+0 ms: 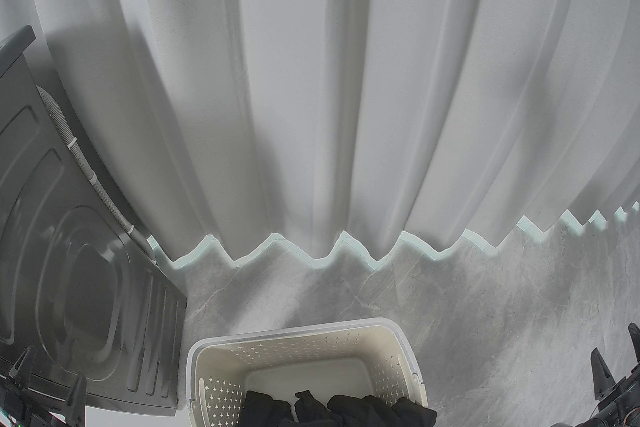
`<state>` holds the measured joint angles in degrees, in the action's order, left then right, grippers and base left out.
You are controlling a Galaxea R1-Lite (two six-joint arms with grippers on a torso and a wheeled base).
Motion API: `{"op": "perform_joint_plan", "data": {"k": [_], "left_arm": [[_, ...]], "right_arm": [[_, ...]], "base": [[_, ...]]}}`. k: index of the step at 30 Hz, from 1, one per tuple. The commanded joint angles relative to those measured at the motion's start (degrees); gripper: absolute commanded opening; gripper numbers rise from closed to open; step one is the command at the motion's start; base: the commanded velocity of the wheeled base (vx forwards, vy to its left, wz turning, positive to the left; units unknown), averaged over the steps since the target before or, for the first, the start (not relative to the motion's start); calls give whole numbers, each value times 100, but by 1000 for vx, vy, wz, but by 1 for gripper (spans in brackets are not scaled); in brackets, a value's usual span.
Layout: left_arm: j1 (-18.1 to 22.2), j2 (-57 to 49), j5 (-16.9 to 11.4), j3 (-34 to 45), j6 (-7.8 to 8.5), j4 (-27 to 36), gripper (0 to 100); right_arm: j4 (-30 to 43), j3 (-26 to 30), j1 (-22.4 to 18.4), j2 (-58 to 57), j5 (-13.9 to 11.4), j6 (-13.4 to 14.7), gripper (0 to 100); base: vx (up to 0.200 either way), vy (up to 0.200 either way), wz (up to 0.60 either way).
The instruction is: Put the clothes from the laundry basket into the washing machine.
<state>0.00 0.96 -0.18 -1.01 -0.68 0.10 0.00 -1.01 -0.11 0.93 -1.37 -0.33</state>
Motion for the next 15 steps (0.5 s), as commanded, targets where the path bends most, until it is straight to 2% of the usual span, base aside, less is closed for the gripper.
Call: {"op": "perform_joint_plan", "data": {"k": [1, 15], "left_arm": [[0, -88, 1, 92, 7, -1, 100], [0, -88, 1, 92, -2, -1, 100]], "right_arm": [[0, 101, -7, -66, -4, -2, 100], [0, 101, -7, -66, -4, -2, 100]], "base": [[0, 0, 0], [0, 0, 0]]}}
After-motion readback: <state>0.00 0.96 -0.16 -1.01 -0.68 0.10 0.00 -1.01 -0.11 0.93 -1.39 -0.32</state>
